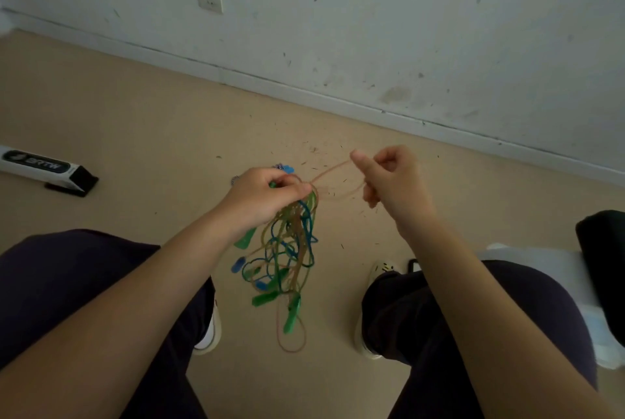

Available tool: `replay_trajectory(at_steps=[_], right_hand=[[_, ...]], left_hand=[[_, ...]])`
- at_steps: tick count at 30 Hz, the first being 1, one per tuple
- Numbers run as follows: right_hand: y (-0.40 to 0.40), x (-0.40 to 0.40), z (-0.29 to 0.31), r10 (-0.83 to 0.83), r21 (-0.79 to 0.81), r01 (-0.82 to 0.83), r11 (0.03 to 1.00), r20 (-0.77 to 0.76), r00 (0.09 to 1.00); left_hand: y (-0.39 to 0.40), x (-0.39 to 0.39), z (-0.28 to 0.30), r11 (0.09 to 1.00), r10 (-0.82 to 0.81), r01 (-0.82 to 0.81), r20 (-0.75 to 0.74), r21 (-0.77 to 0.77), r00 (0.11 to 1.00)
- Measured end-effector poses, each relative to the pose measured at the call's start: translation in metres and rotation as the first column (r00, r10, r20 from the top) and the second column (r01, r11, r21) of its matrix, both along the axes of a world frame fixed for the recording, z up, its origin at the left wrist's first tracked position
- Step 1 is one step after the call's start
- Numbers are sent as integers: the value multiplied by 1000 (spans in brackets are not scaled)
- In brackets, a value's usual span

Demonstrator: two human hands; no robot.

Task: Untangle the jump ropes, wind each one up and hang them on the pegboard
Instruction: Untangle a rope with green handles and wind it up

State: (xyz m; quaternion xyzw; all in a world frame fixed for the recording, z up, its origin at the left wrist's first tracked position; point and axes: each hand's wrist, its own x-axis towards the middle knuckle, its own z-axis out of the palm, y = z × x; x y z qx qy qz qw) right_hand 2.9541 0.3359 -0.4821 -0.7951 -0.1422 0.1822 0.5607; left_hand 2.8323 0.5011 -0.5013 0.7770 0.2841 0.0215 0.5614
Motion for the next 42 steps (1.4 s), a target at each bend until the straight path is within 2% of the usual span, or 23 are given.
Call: replay_trajectory(at_steps=[2,4,7,9,14,18,21,24,26,28,31,34,36,38,42], right_hand=[[-2,0,-1,12,-81,2,997,165,986],[-1,-2,-2,163,-102,-139,985,295,941],[4,-7,-6,424,-161,-393,905,303,853],[6,-8,-10,493,-182,-460,869,257,831],[9,-11,-12,449,-165,-425,890,157,879],[10,-13,-6,413,-174,-385,906,165,896],[6,-6,-2,212,-87,-197,977,226,951],[-1,-1,0,39,5,-42,999,221,975],[-3,0,-2,78,-46,-70,996,198,977],[-2,-1,-3,218,-128,-199,972,150,964],[0,-5,-3,399,-203,-385,900,33,916],[6,-17,-3,487,-60,-495,867,-115,866],[9,-23,-3,509,9,-517,856,-192,839],[11,-26,-2,501,-37,-518,854,-208,840],[10,-17,-3,397,-217,-398,891,-54,916]], left_hand=[[2,1,-2,999,19,-19,-5,29,1000],[1,1,-4,999,0,1,-14,40,1000],[-2,0,-3,999,-32,32,2,5,999],[-4,1,1,997,-43,46,44,-55,998],[-1,0,2,988,3,7,65,-153,998],[1,0,1,998,25,-22,39,-60,999],[9,3,-2,993,116,-116,37,-8,993],[16,5,-3,990,139,-139,28,6,990],[17,4,-5,995,96,-96,11,-42,995],[16,3,-9,996,42,-42,-3,-83,999],[13,2,-12,999,15,-16,-4,-48,1000],[5,2,-9,1000,-15,16,10,-22,1000],[0,3,-9,999,-34,35,27,-29,999],[-3,3,-6,998,-15,17,41,-54,999],[6,2,-5,994,102,-101,45,-36,994]])
